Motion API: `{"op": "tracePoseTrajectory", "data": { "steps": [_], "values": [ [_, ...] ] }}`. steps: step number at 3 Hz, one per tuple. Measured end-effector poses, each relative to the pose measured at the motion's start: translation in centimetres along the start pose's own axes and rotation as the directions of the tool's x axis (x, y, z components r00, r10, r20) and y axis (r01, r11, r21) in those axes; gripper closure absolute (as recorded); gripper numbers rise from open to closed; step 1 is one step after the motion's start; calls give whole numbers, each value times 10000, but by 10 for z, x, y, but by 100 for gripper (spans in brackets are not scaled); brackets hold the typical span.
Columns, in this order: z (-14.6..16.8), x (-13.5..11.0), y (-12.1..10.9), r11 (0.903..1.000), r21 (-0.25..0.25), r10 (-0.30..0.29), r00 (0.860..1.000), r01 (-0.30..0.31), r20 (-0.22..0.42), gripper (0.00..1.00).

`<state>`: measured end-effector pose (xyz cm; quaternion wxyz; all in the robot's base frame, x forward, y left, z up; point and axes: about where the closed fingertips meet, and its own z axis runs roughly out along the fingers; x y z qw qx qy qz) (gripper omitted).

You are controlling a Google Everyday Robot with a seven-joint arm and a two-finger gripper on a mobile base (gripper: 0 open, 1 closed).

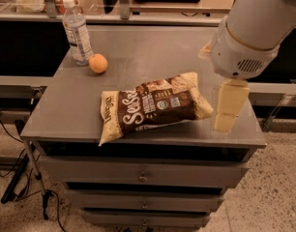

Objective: Pick brown chip bag

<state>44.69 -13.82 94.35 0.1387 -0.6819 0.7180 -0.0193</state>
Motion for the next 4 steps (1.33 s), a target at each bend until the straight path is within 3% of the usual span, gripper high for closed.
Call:
{"op": "tracePoseTrajectory", "data": {
  "steps": [2, 3, 4],
  "values": [
    [46, -30, -32, 9991, 141, -389, 9991, 391, -161, 0],
    [67, -37, -39, 9995, -79, -307, 9995, 307, -1, 0],
    [86, -40, -38, 9989, -408, -210, 9997, 216, 131, 18]
  ]
}}
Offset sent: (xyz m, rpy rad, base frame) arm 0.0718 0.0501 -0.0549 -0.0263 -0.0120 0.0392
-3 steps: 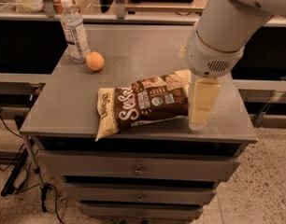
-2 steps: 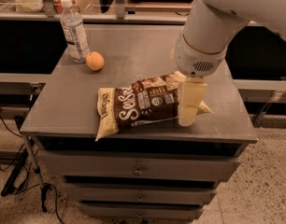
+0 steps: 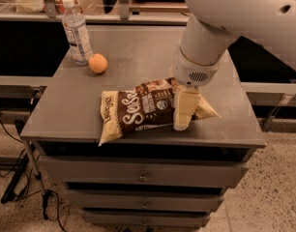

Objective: Pick brown chip bag

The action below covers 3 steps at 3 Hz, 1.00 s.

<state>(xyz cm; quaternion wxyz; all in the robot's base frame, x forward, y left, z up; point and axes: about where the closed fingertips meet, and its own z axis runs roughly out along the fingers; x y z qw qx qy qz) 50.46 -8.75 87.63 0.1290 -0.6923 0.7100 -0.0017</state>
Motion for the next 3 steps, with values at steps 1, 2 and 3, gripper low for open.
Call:
{"op": "tracePoseTrajectory", "data": {
  "steps": [1, 2, 3],
  "values": [
    [12, 1, 1, 9996, -252, 129, 9999, -127, 55, 41],
    [18, 2, 1, 9989, -423, 227, 9997, -222, 101, 64],
    [17, 3, -4, 9986, -441, 311, 9994, -305, 118, 87]
  ]
}}
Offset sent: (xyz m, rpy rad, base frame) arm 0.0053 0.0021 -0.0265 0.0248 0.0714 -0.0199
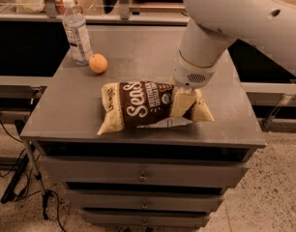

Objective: Pick brown chip bag

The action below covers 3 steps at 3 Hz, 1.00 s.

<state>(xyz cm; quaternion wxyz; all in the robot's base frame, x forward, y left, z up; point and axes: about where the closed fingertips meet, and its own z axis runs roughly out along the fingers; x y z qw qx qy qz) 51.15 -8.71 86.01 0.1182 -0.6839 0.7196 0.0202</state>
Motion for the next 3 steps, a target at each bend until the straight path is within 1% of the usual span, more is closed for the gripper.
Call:
{"op": "tracePoseTrajectory", "data": {
  "steps": [1, 2, 3],
  "values": [
    [-3, -1, -1, 10000, 2, 2, 10000, -2, 0, 100],
    [-5, -1, -1, 10000, 5, 0, 10000, 0, -2, 100],
    [-41, -1, -21, 9970, 766, -57, 10000, 56, 9, 100]
  ]
}}
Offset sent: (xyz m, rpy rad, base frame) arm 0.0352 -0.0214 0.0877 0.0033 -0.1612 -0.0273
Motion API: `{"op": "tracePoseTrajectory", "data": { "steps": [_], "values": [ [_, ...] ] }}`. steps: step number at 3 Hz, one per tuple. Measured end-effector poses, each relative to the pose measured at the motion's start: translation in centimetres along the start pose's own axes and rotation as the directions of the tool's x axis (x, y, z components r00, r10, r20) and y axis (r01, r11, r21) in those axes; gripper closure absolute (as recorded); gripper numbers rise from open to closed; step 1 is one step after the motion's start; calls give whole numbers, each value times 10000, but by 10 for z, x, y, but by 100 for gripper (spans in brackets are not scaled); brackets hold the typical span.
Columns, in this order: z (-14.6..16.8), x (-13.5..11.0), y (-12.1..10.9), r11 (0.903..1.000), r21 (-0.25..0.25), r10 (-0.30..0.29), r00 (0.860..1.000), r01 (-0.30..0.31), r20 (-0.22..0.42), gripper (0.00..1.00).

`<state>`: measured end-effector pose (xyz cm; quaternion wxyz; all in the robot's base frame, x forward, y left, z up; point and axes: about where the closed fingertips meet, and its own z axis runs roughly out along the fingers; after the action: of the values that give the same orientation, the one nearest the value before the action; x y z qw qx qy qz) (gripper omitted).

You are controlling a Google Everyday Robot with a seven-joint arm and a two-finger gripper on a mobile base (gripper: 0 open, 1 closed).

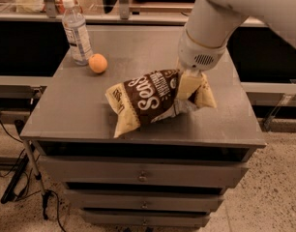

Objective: Pick brown chip bag

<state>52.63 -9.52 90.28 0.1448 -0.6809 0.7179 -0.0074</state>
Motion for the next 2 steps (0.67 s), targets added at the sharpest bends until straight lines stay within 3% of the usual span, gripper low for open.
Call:
{"op": "tracePoseTrajectory", "data": {
  "steps": [1, 2],
  "values": [
    [-43, -2, -22, 9965, 826, -100, 9999, 95, 55, 100],
    [-70, -5, -34, 9915, 1293, -131, 9998, 112, 140, 100]
  ]
}}
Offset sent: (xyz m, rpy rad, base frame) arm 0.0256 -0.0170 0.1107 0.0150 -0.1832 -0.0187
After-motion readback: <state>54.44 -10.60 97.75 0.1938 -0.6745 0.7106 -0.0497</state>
